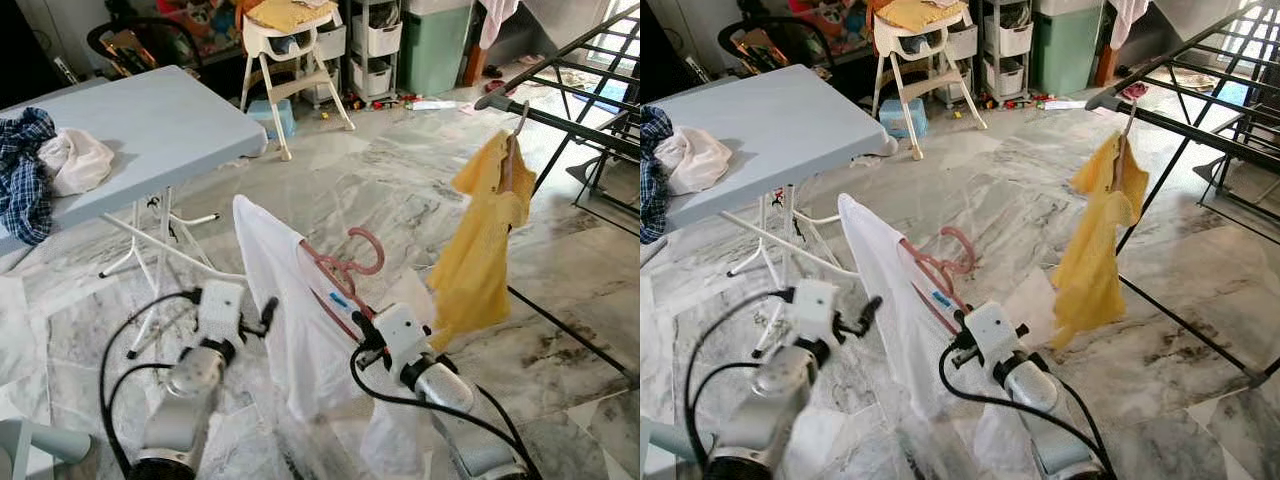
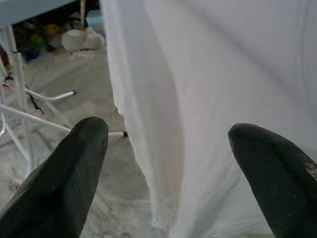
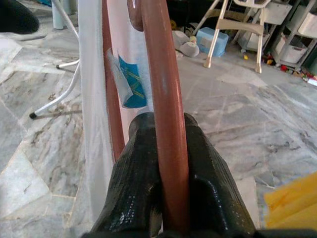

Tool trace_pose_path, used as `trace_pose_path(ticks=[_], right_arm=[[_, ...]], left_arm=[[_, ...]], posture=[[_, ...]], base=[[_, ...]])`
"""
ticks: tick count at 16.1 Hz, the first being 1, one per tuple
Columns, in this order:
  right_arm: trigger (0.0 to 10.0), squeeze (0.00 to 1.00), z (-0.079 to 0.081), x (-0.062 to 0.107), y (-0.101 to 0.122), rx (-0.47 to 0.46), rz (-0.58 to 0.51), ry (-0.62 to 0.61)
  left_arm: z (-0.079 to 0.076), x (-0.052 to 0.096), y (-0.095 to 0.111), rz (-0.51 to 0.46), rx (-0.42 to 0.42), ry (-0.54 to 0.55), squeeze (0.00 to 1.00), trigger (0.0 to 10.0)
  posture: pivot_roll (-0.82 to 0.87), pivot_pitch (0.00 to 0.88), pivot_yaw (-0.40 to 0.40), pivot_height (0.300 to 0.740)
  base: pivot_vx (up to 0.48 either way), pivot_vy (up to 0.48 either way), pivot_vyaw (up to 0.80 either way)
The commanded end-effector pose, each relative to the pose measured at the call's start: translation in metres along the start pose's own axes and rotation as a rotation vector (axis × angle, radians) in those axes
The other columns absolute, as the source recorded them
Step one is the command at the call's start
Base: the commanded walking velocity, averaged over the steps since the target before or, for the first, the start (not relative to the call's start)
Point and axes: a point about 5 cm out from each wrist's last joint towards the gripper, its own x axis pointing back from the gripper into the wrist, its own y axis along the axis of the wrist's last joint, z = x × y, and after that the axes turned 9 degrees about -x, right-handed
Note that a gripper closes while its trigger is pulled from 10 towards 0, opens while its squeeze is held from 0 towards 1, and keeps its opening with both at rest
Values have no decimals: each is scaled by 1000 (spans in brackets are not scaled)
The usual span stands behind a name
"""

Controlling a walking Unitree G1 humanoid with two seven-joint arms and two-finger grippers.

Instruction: Hang hanger

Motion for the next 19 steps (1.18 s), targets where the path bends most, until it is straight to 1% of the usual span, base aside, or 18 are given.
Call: trace_pose_path(ticks=[1, 2, 3, 4, 5, 6, 7, 8, 9, 11, 12, 13, 14, 15, 16, 18, 19], right_arm=[[10000, 0, -1, -8, 17, 11, -75, 6], [10000, 0, -5, -10, 17, 6, -74, -17], [10000, 0, -6, -11, 18, 8, -73, -19], [10000, 0, -9, -13, 22, 11, -78, -38], [10000, 0, -9, -14, 23, 11, -79, -41], [10000, 0, -13, -14, 25, 23, -81, -51], [10000, 0, -16, -15, 22, 23, -71, -59], [10000, 0, -23, -14, 16, 39, -38, -86], [10000, 0, -25, -14, 14, 50, -25, -91], [10000, 0, -29, -13, 13, 69, -7, -97], [10000, 0, -32, -12, 12, 73, 8, -108], [10000, 0, -32, -12, 13, 68, 6, -106], [10000, 0, -28, -11, 15, 75, 0, -61], [10000, 0, -27, -9, 16, 78, -3, -50], [10000, 0, -27, -6, 20, 81, -11, -30], [10000, 0, -27, 1, 23, 91, -4, 8], [10000, 0, -27, 5, 24, 89, 0, 33]], left_arm=[[8, -2, 8, -15, 1, 13, 0, 10000], [6, -4, 9, -8, 20, 6, 0, 10000], [5, -4, 10, -9, 20, 3, 0, 10000], [0, -5, 14, -12, 31, -27, 0, 10000], [-1, -5, 16, -15, 34, -37, 0, 10000], [-6, -5, 19, -21, 33, -80, 0, 10000], [-11, -5, 22, -54, 29, -111, 0, 10000], [-12, -2, 25, -100, 10, -116, 0, 10000], [-14, 1, 26, -127, 14, -127, 0, 10000], [-23, 4, 29, -140, 11, -172, 0, 10000], [-32, 2, 35, -162, 12, -204, 0, 10000], [-34, 2, 38, -169, 22, -214, 0, 10000], [-40, -3, 41, -182, 67, -245, 0, 10000], [-43, -4, 41, -182, 98, -251, 0, 10000], [-47, -6, 39, -187, 111, -270, 0, 10000], [-49, -10, 33, -175, 117, -273, 0, 10000], [-49, -12, 31, -167, 104, -263, 0, 10000]], posture=[[-41, 0, 93, 740], [-45, 0, 94, 740], [-45, 0, 94, 740], [-57, 0, 80, 740], [-57, 0, 79, 740], [-46, 0, 76, 740], [-39, 0, 73, 740], [-44, 0, 79, 740], [-53, 0, 90, 740], [-71, 0, 103, 740], [-76, 0, 98, 740], [-79, 0, 100, 740], [-93, 0, 104, 740], [-97, 0, 102, 740], [-117, 9, 92, 740], [-125, 13, 88, 740], [-124, 16, 84, 740]], base=[[0, 0, 0], [0, 0, 0], [0, 0, 0], [0, 0, 0], [0, 0, 0], [0, 0, 0], [0, 0, 0], [0, 0, 0], [0, 0, 0], [0, 0, 0], [0, 0, 0], [0, 0, 0], [0, 0, 0], [0, 0, 0], [0, 0, 0], [0, 0, 0], [0, 0, 0]])
